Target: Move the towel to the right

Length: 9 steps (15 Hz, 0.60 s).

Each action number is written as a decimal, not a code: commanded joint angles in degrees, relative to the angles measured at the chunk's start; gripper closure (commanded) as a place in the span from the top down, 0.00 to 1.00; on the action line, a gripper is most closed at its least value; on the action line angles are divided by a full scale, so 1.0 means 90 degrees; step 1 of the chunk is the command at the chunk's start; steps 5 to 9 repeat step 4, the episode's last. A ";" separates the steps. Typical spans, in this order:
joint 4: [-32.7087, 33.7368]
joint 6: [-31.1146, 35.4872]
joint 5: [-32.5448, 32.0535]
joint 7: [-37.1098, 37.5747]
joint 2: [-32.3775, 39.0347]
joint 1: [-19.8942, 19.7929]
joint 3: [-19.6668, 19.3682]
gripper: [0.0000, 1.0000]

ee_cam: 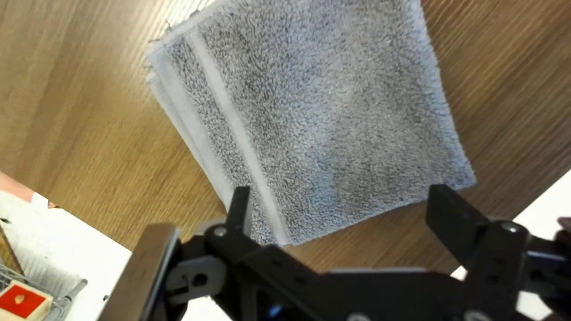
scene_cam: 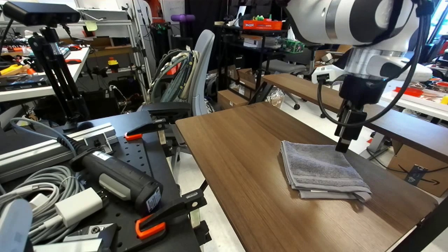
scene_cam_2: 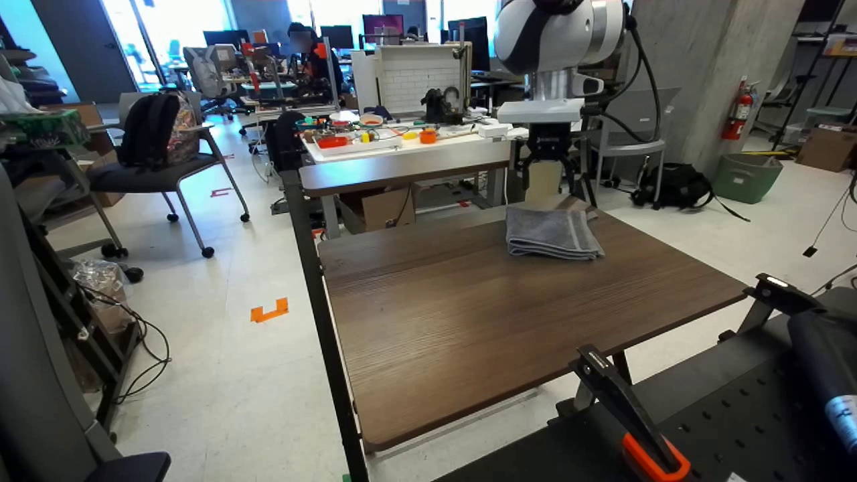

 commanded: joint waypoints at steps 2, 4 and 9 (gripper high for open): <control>-0.0088 -0.0027 -0.0024 0.0007 -0.0122 0.0026 0.0025 1.00; -0.0083 -0.0024 -0.0021 0.0005 -0.0059 0.0003 0.0020 1.00; -0.0083 -0.0024 -0.0021 0.0005 -0.0059 0.0003 0.0020 1.00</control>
